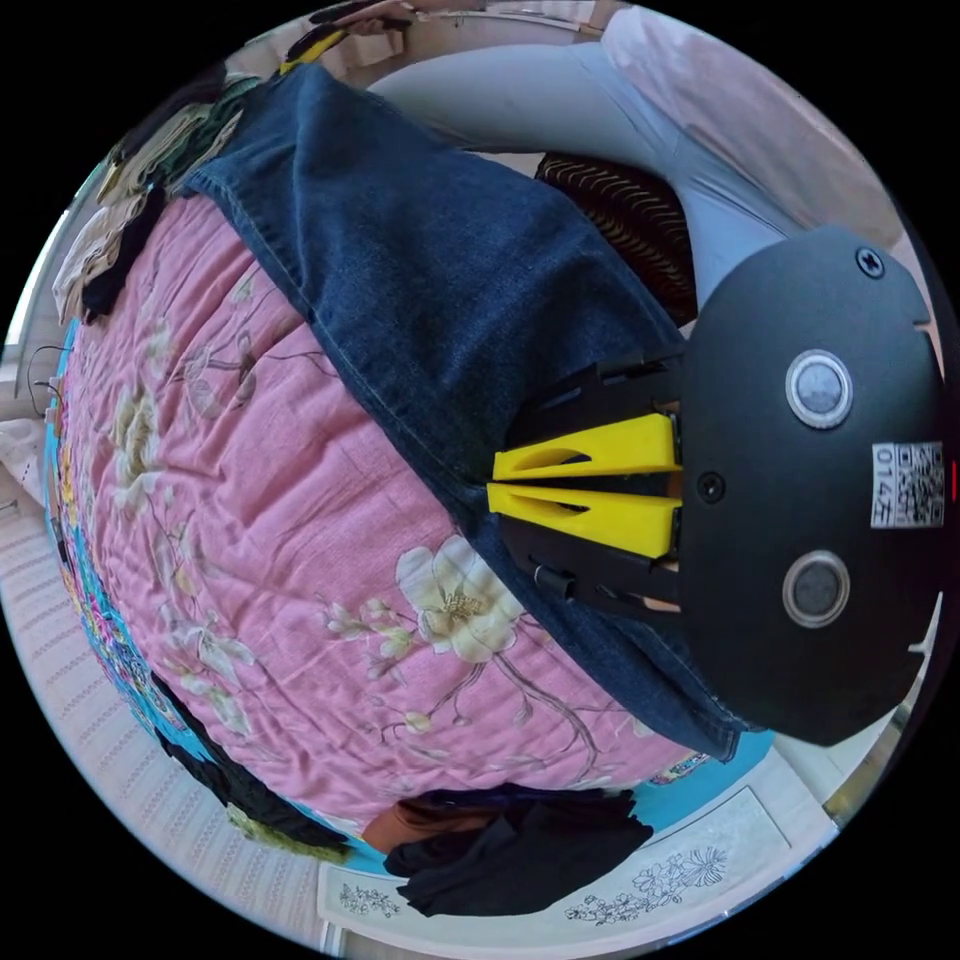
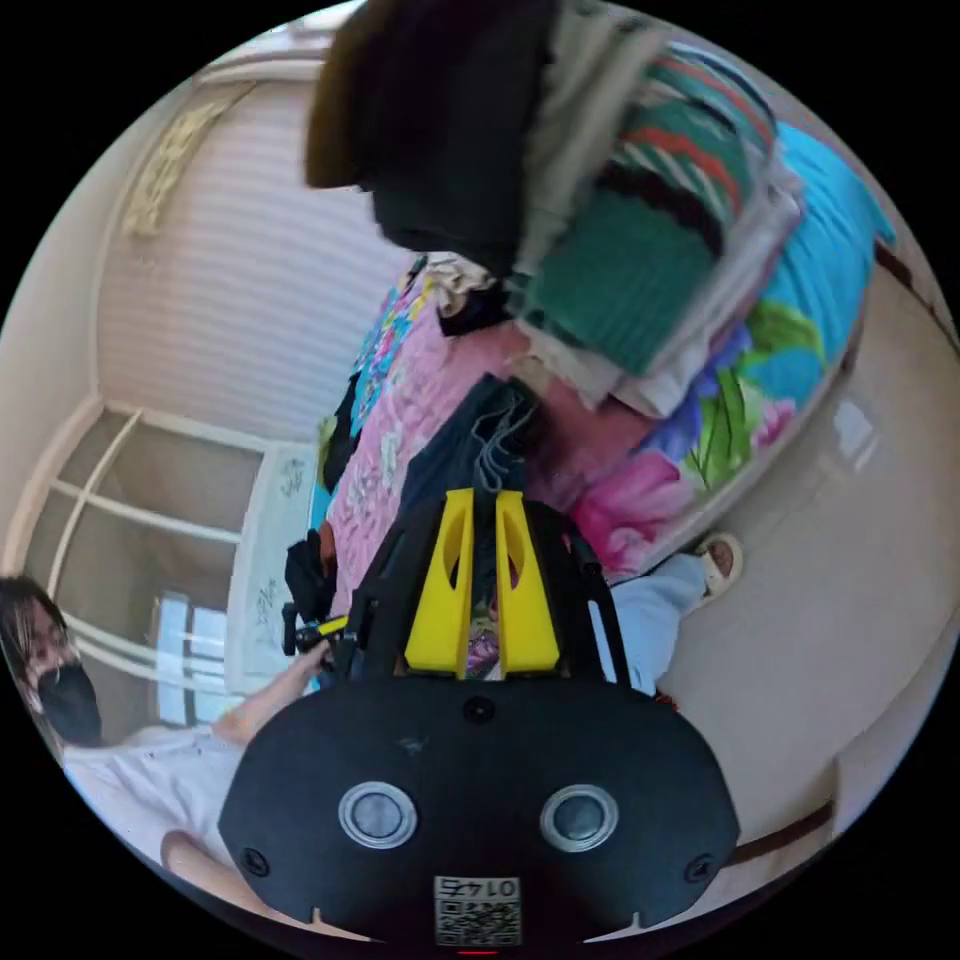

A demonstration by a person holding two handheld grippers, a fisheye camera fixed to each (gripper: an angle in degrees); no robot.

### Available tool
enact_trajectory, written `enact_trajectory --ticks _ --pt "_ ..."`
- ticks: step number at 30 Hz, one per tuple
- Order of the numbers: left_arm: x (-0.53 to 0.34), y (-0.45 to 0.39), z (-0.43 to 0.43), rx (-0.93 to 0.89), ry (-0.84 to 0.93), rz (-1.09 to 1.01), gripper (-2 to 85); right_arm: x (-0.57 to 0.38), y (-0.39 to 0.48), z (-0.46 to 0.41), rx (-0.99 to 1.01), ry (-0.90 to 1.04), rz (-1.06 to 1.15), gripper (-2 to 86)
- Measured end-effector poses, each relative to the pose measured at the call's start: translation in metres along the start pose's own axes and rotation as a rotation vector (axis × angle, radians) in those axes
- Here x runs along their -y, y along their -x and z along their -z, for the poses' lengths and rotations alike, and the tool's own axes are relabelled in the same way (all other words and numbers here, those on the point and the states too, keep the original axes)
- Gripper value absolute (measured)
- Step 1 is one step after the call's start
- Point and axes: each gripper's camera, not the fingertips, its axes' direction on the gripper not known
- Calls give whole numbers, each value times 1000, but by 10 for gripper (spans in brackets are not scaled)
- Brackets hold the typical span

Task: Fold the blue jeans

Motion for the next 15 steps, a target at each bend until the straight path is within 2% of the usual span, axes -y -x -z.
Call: enact_trajectory --ticks 4,7,9,13,15 --pt "-8 1 4 35 7 -32 -10 4 22 1 -113 38 138 29" --pt "-16 6 8 45 11 -50 -10 -3 -23 -39 -197 117 6 29" --pt "-25 14 11 24 6 -44 -10 -20 -71 -76 -181 193 -210 27" --pt "-44 33 18 -37 -27 25 -10 -39 -66 -84 -186 79 -250 20" --pt "-59 43 24 -55 -55 42 -10 -46 -51 -81 -295 34 -219 12"
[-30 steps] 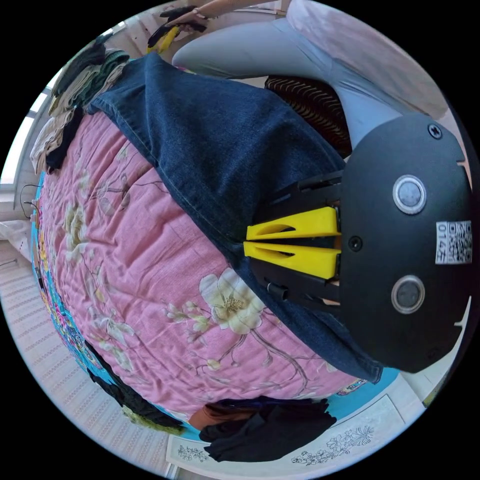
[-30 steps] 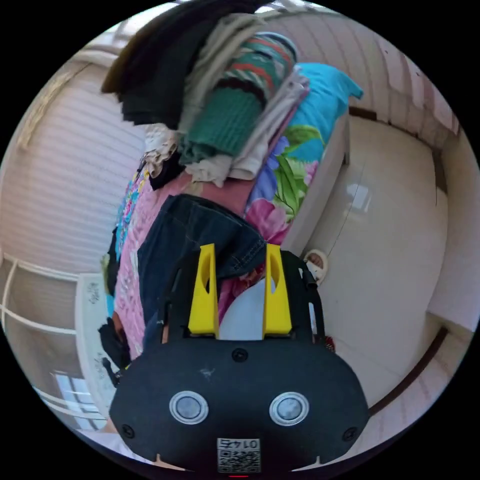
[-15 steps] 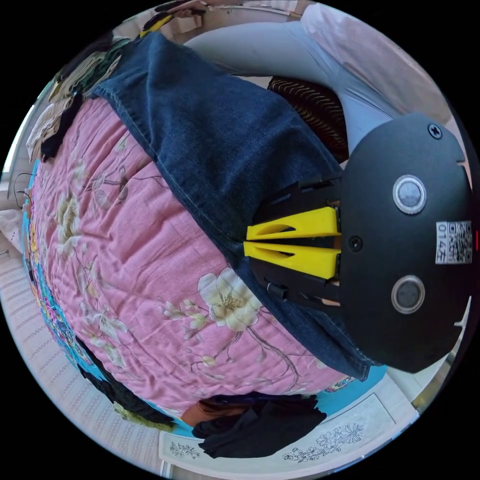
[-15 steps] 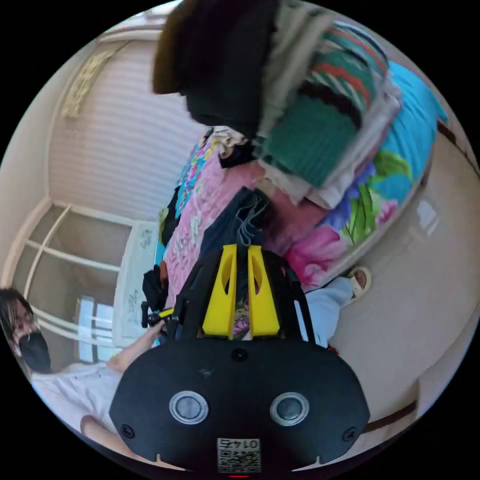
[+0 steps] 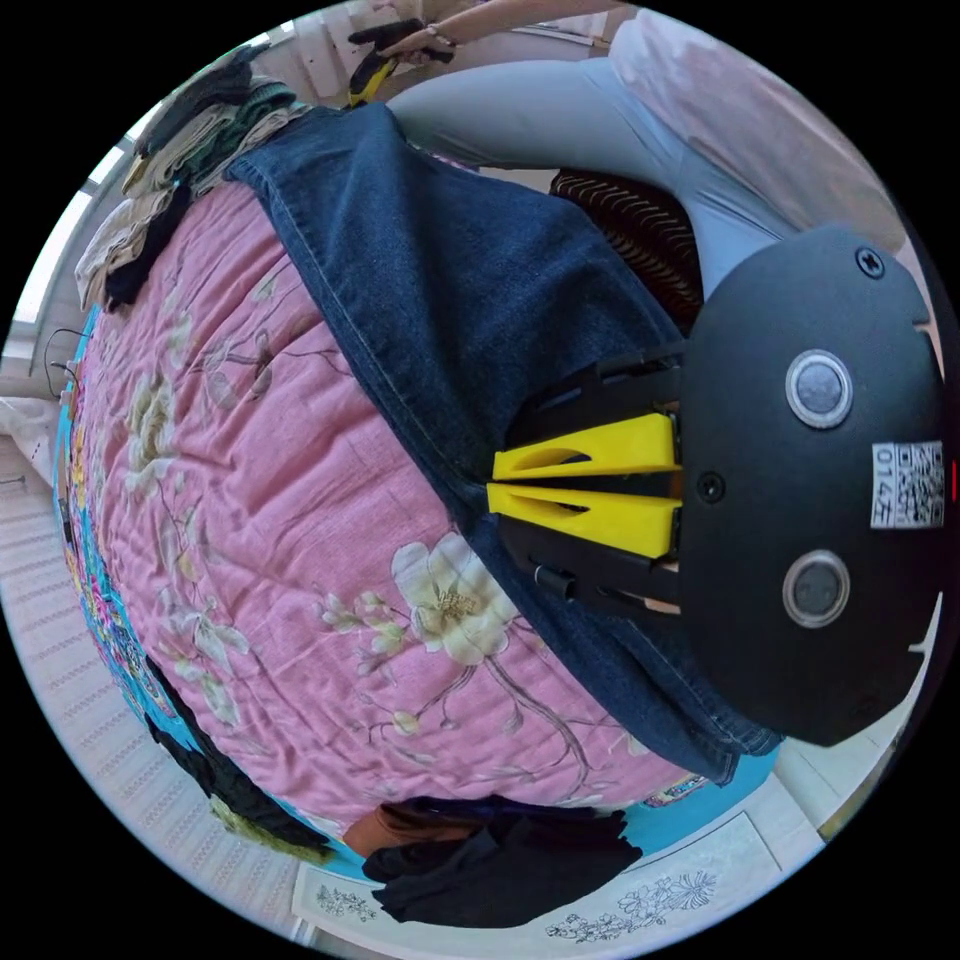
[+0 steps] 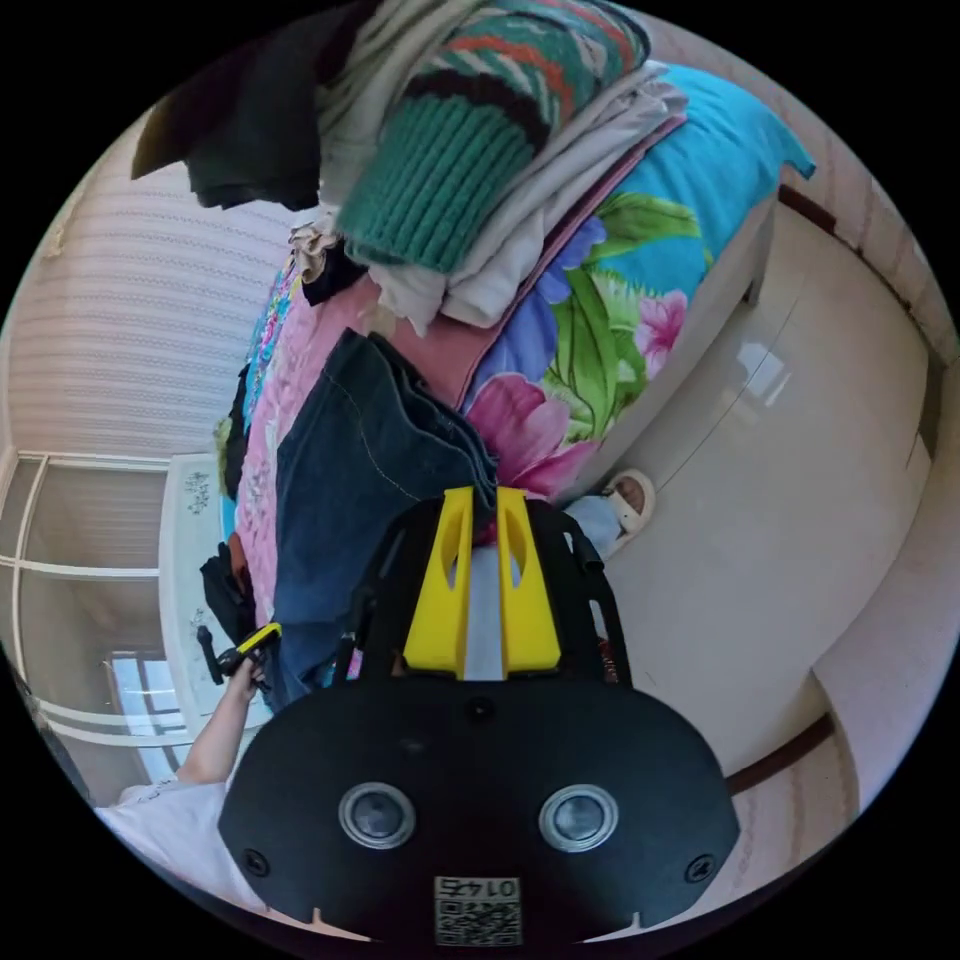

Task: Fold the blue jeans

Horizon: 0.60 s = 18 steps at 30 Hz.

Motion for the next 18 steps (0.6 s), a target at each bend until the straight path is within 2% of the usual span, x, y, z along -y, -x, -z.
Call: enact_trajectory --ticks 2,5,8,12,14,18 --pt "-12 8 10 -24 -15 9 -10 -8 18 10 -73 -79 68 4" --pt "-41 25 37 -121 -90 49 -10 -23 75 3 -143 -123 313 -1" --pt "-77 24 62 -148 -151 20 -10 -40 158 -48 -148 -5 609 -3" --pt "-115 -2 72 -64 -166 -57 -10 -86 277 -162 -82 222 968 -4" --pt "-126 -8 70 -86 -168 -59 -10 -100 310 -211 -117 289 1035 -4" --pt "-144 -4 57 -52 -103 -77 -10 -100 325 -308 -438 311 1027 -4"
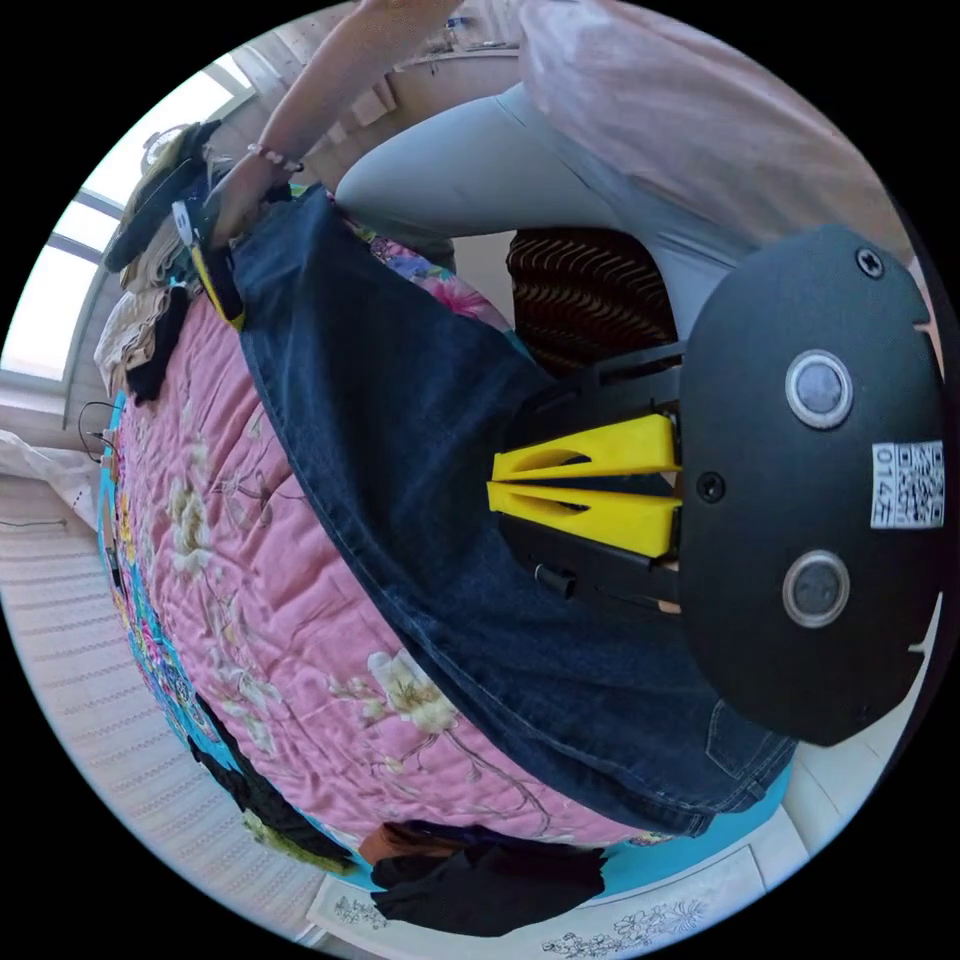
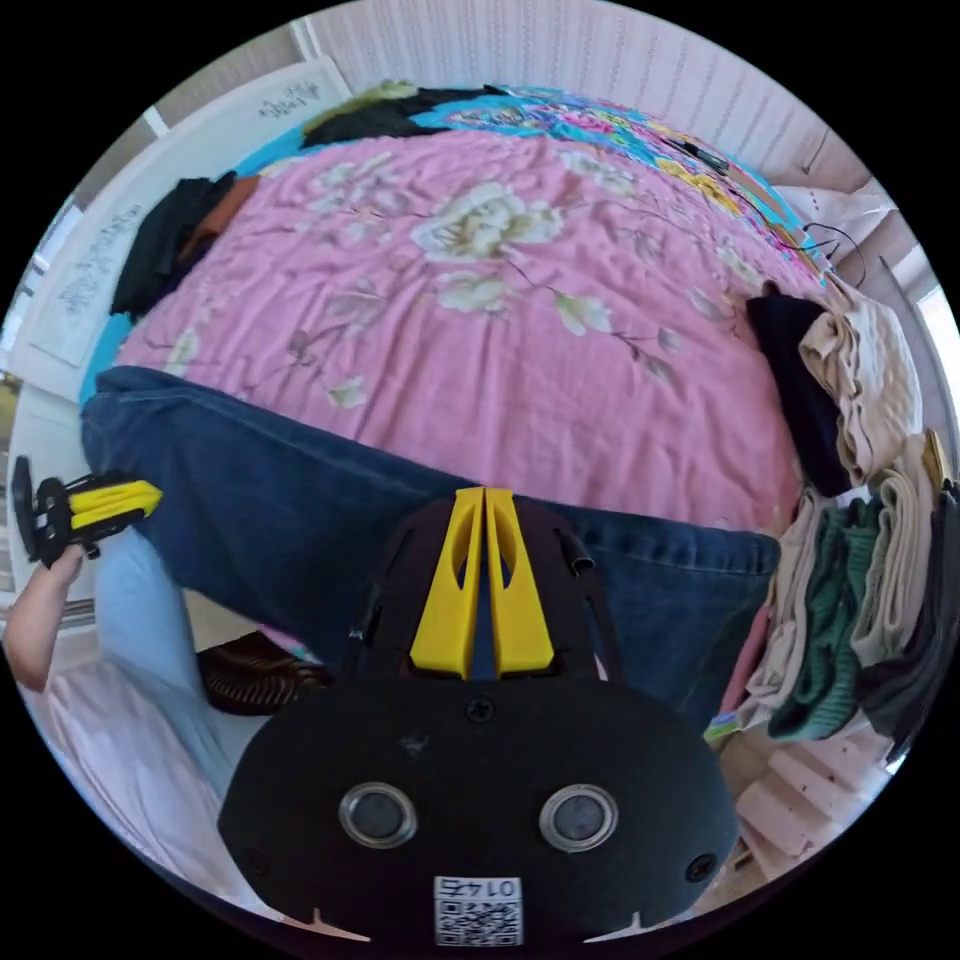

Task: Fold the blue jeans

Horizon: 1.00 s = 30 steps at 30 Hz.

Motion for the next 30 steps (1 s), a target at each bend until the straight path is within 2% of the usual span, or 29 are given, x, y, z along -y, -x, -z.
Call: enact_trajectory --ticks 4,10,14,17,18,21,24,28,30 --pt "-20 19 -3 -44 -10 40 -10 13 10 -36 68 -15 -72 -4" --pt "-63 54 28 -151 -60 135 -9 29 59 -76 -20 15 -58 -3" --pt "-136 97 82 -105 -203 332 -6 15 77 -76 145 -136 -96 0" --pt "-214 145 121 32 -278 551 6 12 127 -72 216 -243 70 6" --pt "-247 165 136 126 -297 644 32 18 157 -74 211 -239 168 10" --pt "-320 219 164 258 -295 861 109 39 245 -84 186 -240 415 48" --pt "-371 272 175 237 -262 1016 180 64 334 -98 230 -227 635 78" --pt "-393 308 173 245 -227 1015 183 96 427 -126 230 -207 785 103" --pt "-397 326 163 192 -178 1010 174 115 477 -154 194 -165 852 105"
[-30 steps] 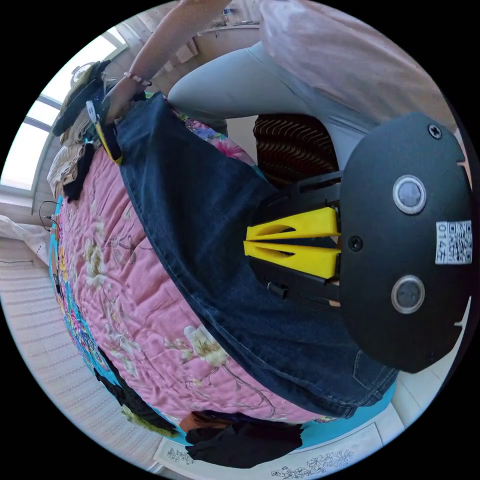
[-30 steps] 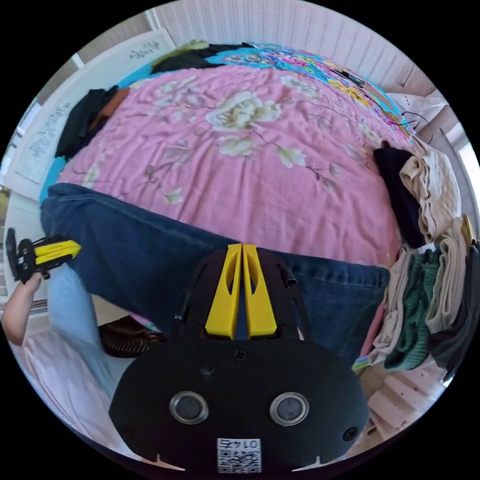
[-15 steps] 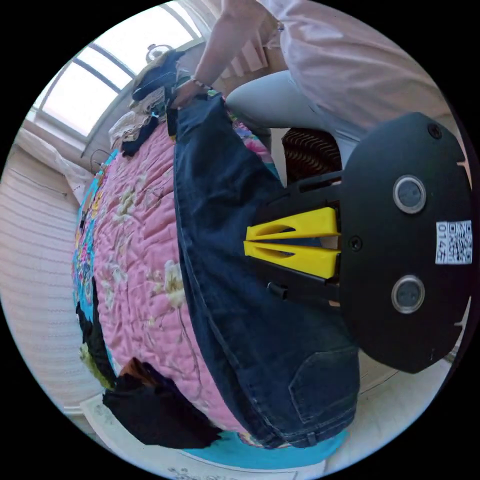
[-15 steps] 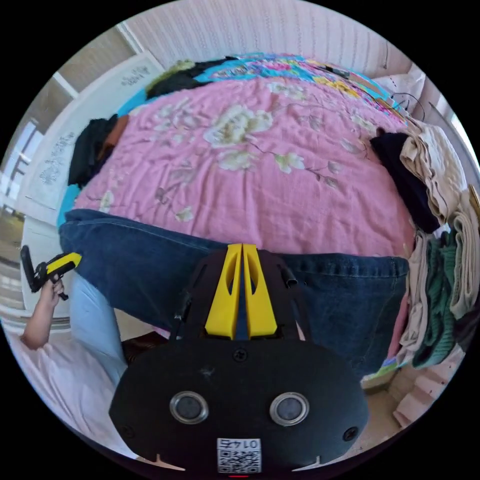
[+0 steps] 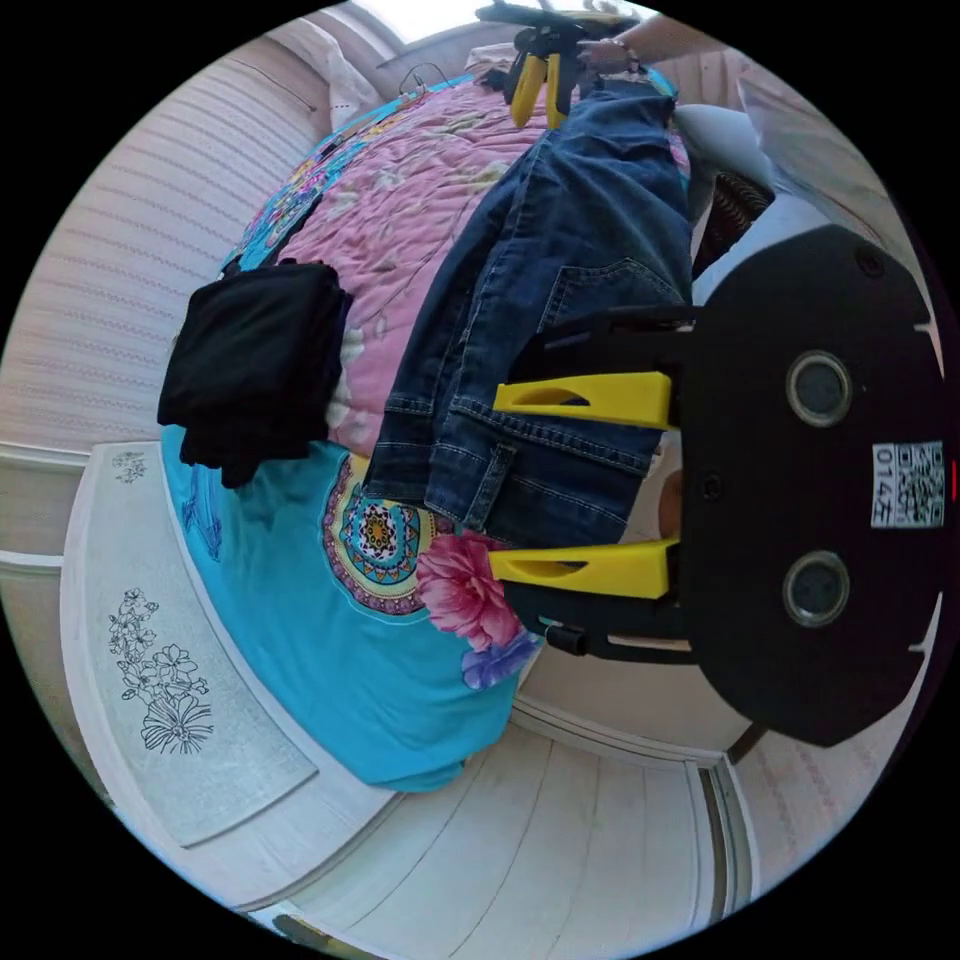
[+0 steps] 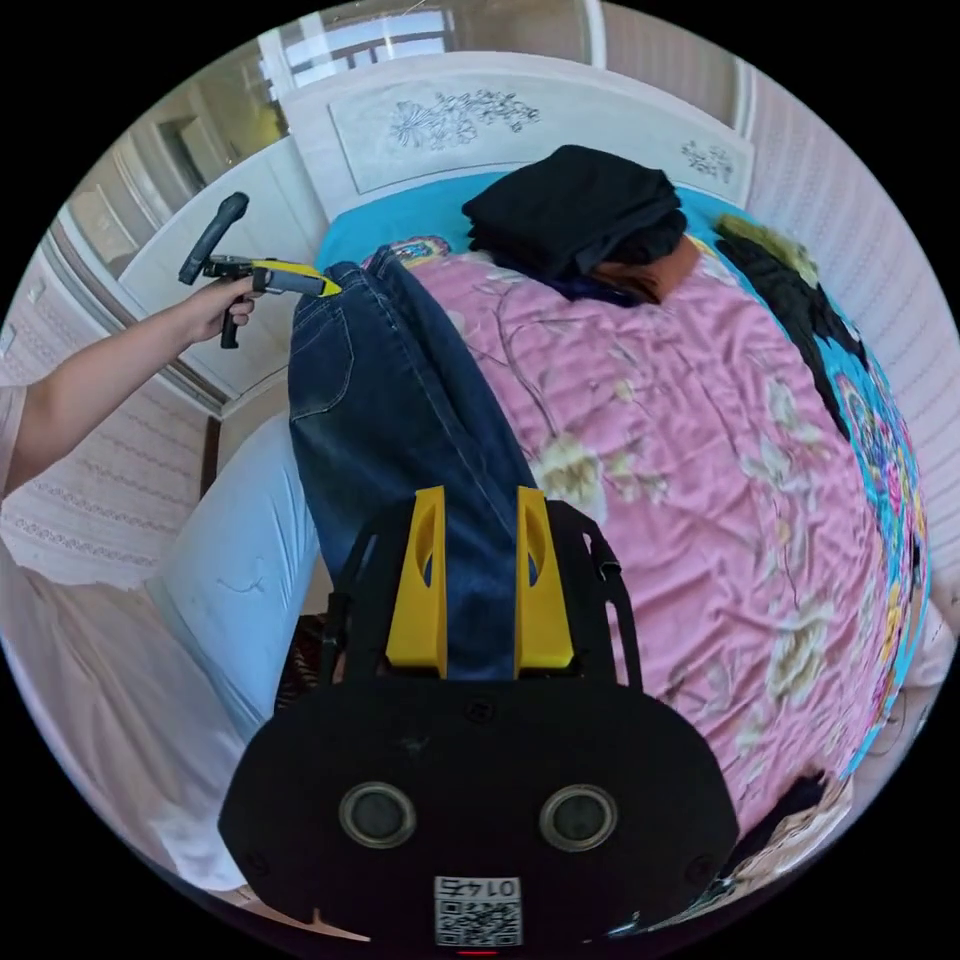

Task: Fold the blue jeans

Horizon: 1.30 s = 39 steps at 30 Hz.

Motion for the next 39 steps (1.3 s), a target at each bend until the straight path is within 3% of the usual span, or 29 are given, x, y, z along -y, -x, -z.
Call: enact_trajectory --ticks 5,11,15,21,29,35,39 --pt "-4 16 -14 -26 5 -34 158 37 5 -95 -3 247 -18 99" --pt "-26 47 7 -151 -80 -60 97 44 -3 -119 15 233 -65 24" --pt "-37 43 42 -108 -114 -140 56 43 -9 -109 40 153 -54 7" --pt "-40 34 101 -74 -251 -225 59 42 -28 -104 65 91 -81 1" --pt "-64 33 101 -35 -132 -230 62 38 -56 -138 136 109 -100 2" --pt "-96 36 134 -134 -272 -153 45 38 -63 -126 47 39 -26 1" --pt "-65 11 134 -105 -337 -168 61 52 -109 -137 43 60 -122 1"
